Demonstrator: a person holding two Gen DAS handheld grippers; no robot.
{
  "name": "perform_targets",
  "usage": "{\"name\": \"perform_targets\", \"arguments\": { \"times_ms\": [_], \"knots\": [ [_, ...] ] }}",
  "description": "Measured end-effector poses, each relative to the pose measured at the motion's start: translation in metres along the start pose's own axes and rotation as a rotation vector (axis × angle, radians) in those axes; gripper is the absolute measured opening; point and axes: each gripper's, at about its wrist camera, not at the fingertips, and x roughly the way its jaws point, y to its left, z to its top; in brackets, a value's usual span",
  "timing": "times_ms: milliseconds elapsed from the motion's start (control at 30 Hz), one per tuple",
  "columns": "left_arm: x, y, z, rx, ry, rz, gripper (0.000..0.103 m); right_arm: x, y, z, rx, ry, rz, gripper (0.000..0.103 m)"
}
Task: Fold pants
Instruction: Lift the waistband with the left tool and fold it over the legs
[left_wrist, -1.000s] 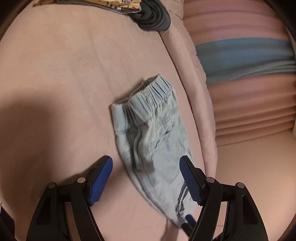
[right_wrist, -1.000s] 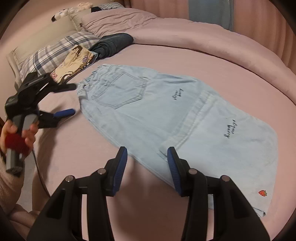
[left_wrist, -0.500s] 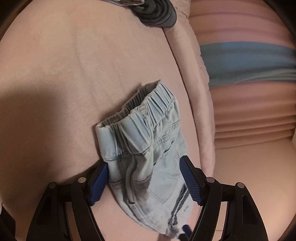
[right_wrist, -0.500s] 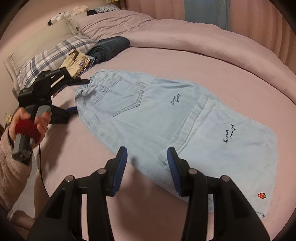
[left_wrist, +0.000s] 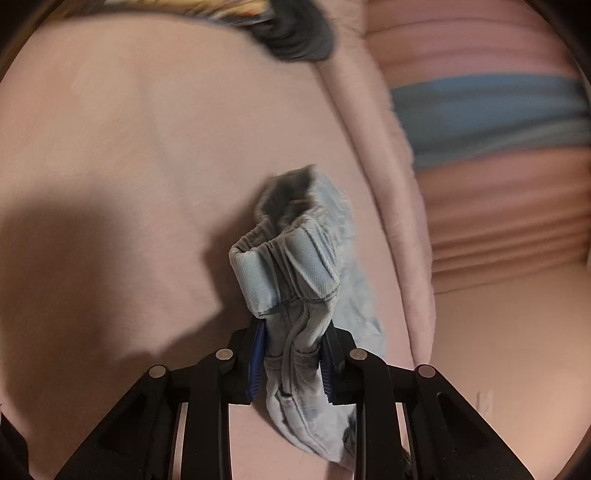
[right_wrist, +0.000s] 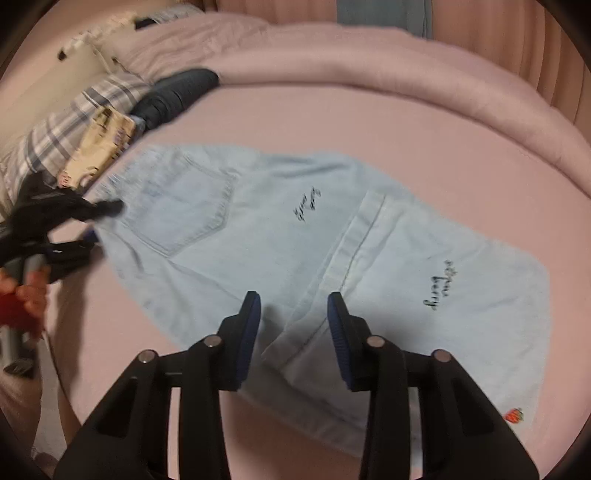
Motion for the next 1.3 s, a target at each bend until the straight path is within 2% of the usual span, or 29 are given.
{"name": "perform_targets", "arguments": {
  "times_ms": [67,167,233,333,400,467,533,633,767,833,933,1067,1133,1167,1200,1300],
  "knots": [
    [-0.006,-0.023,-0.008,0.107,-0.017,-0.007,0.020,0.022,0.000,0.000,0.004,0.061,-0.018,0.032],
    [-0.007,-0.054,-0.024,0.252,-0.018,-0.010,0.018,0.027,0.007,0.001,-0.037,0.042,-0.045,0.035],
    [-0.002,-0.074,-0.040,0.342,0.000,-0.016,0.018,0.026,0.004,0.002,-0.033,0.047,-0.030,0.036],
    [0.006,-0.095,-0.062,0.457,0.024,-0.010,0.018,0.021,-0.012,0.002,0.040,0.033,0.050,0.037],
    [0.013,-0.107,-0.079,0.539,0.050,-0.005,0.018,0.013,-0.030,-0.001,0.146,0.026,0.139,0.037],
    [0.022,-0.117,-0.095,0.606,0.079,0.001,0.018,0.004,-0.049,-0.004,0.244,0.007,0.209,0.044],
    [0.031,-0.124,-0.106,0.654,0.103,0.003,0.018,-0.002,-0.065,-0.009,0.316,-0.003,0.259,0.046],
    [0.043,-0.133,-0.120,0.716,0.134,0.016,0.018,-0.014,-0.089,-0.017,0.441,-0.039,0.377,0.048],
    [0.052,-0.138,-0.137,0.806,0.170,0.039,0.018,-0.034,-0.108,-0.019,0.577,-0.117,0.568,0.061],
    [0.057,-0.138,-0.145,0.852,0.188,0.052,0.018,-0.036,-0.107,-0.013,0.584,-0.114,0.599,0.067],
    [0.061,-0.141,-0.157,0.925,0.207,0.076,0.018,-0.027,-0.098,0.004,0.574,-0.072,0.596,0.067],
    [0.069,-0.142,-0.166,0.999,0.234,0.116,0.018,-0.017,-0.080,0.018,0.580,-0.045,0.642,0.067],
    [0.075,-0.147,-0.165,1.003,0.245,0.132,0.018,-0.014,-0.075,0.020,0.564,-0.028,0.570,0.061],
    [0.078,-0.146,-0.164,0.994,0.261,0.134,0.018,-0.011,-0.072,0.021,0.546,-0.005,0.492,0.038],
    [0.080,-0.146,-0.163,0.982,0.270,0.131,0.018,-0.010,-0.071,0.020,0.531,0.007,0.445,0.032],
    [0.079,-0.146,-0.160,0.977,0.284,0.112,0.018,-0.009,-0.073,0.013,0.530,0.011,0.429,0.025]
  ]
}}
